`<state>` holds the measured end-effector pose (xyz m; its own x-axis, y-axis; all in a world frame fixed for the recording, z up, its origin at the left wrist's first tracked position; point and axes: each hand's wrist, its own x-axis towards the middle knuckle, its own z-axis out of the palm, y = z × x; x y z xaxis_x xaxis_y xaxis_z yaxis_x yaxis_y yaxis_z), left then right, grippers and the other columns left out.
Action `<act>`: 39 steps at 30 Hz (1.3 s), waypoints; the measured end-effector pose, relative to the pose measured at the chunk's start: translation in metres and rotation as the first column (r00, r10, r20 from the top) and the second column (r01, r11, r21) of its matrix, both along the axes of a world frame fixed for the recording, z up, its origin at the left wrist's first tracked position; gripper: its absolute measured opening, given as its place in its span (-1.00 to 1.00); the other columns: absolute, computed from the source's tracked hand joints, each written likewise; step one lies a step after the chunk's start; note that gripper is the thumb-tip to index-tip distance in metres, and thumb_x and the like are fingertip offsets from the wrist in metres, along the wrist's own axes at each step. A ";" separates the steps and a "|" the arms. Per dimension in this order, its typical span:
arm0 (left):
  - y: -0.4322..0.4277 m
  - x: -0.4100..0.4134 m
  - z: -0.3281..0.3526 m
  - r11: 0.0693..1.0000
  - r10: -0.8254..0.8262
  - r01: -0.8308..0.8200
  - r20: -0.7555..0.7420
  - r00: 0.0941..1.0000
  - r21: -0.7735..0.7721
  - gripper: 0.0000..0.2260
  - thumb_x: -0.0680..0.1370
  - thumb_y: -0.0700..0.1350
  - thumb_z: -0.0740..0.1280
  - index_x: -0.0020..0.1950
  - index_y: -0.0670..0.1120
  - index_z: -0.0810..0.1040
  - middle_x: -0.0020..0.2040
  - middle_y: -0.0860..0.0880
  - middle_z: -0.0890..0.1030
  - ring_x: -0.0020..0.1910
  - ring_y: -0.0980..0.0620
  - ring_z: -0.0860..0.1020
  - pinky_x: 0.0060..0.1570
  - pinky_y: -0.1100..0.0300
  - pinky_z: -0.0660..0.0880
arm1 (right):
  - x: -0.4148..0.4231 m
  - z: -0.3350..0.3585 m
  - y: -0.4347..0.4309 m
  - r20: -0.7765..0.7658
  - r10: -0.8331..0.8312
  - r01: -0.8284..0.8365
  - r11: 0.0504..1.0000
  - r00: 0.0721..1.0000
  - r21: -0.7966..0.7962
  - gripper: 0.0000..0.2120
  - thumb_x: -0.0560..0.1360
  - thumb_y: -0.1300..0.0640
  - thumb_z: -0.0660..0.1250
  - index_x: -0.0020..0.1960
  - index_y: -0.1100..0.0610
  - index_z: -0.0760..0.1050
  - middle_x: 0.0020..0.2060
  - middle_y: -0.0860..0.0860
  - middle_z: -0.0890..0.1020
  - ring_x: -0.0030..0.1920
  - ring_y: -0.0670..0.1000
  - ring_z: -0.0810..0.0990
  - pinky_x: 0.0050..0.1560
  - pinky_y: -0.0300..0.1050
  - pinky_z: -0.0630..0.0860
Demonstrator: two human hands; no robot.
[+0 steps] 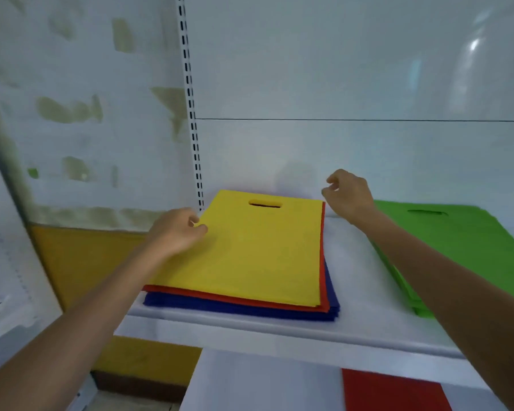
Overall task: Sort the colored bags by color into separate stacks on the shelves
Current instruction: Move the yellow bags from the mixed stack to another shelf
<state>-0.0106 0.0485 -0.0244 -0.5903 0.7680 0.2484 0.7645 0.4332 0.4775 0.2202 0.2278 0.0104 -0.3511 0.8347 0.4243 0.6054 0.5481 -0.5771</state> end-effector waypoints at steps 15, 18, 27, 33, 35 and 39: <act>-0.007 -0.033 -0.030 0.959 0.001 -0.083 0.290 0.957 0.272 -0.70 0.43 -0.11 0.45 0.10 -0.21 0.58 0.03 -0.14 0.61 0.00 -0.04 0.53 -0.06 0.25 0.32 | -0.025 -0.070 -0.048 -0.074 -0.297 0.271 0.930 0.952 -0.250 -0.66 0.47 0.05 0.38 0.06 0.30 0.46 -0.12 0.11 0.50 -0.07 0.12 0.48 -0.17 -0.12 0.32; -0.008 -0.028 -0.029 0.932 -0.026 -0.022 0.127 0.991 0.362 -0.80 0.41 -0.13 0.47 -0.04 -0.21 0.63 -0.13 -0.14 0.64 -0.15 -0.01 0.56 -0.12 0.26 0.34 | -0.025 -0.070 -0.050 -0.114 -0.308 0.275 0.931 0.944 -0.240 -0.66 0.46 0.05 0.39 0.09 0.24 0.42 -0.11 0.04 0.46 -0.09 0.04 0.43 -0.12 -0.13 0.35; -0.011 -0.015 -0.016 0.895 0.010 0.155 -0.365 0.931 0.418 -0.86 0.49 -0.09 0.38 -0.07 -0.15 0.61 -0.17 -0.13 0.65 -0.19 -0.15 0.59 -0.34 0.17 0.37 | -0.020 -0.062 -0.063 -0.178 -0.338 0.368 0.912 0.924 0.182 -0.80 0.50 0.11 0.34 0.02 0.23 0.53 0.06 0.12 0.51 0.05 0.13 0.49 -0.07 -0.07 0.38; -0.014 0.024 0.014 0.818 -0.134 0.260 -0.270 0.953 0.512 -0.78 0.51 -0.17 0.36 0.14 -0.13 0.57 -0.09 -0.15 0.66 -0.21 -0.08 0.59 -0.11 0.13 0.49 | 0.025 -0.027 -0.063 -0.346 -0.199 0.267 0.950 0.917 0.164 -0.69 0.49 0.19 0.34 0.20 0.24 0.41 -0.36 0.02 0.45 -0.23 0.12 0.47 -0.22 -0.06 0.32; -0.006 0.053 0.022 0.780 -0.213 0.321 -0.255 0.943 0.538 -0.86 0.51 -0.20 0.34 0.04 -0.13 0.63 -0.07 -0.08 0.66 -0.27 0.09 0.52 -0.15 0.36 0.41 | 0.063 -0.013 -0.061 -0.378 -0.177 0.271 0.939 0.909 0.211 -0.72 0.50 0.22 0.33 0.19 0.21 0.43 -0.33 0.02 0.46 -0.25 0.03 0.40 -0.23 -0.12 0.29; 0.031 0.144 0.027 0.749 -0.386 0.417 -0.173 0.906 0.515 -0.80 0.52 -0.21 0.30 0.12 -0.11 0.61 0.06 -0.06 0.62 -0.18 0.11 0.48 -0.18 0.41 0.31 | 0.176 0.001 -0.059 -0.304 -0.265 0.353 0.890 0.915 0.289 -0.80 0.52 0.27 0.27 0.12 0.22 0.54 -0.02 0.13 0.60 -0.26 -0.04 0.39 -0.15 -0.34 0.21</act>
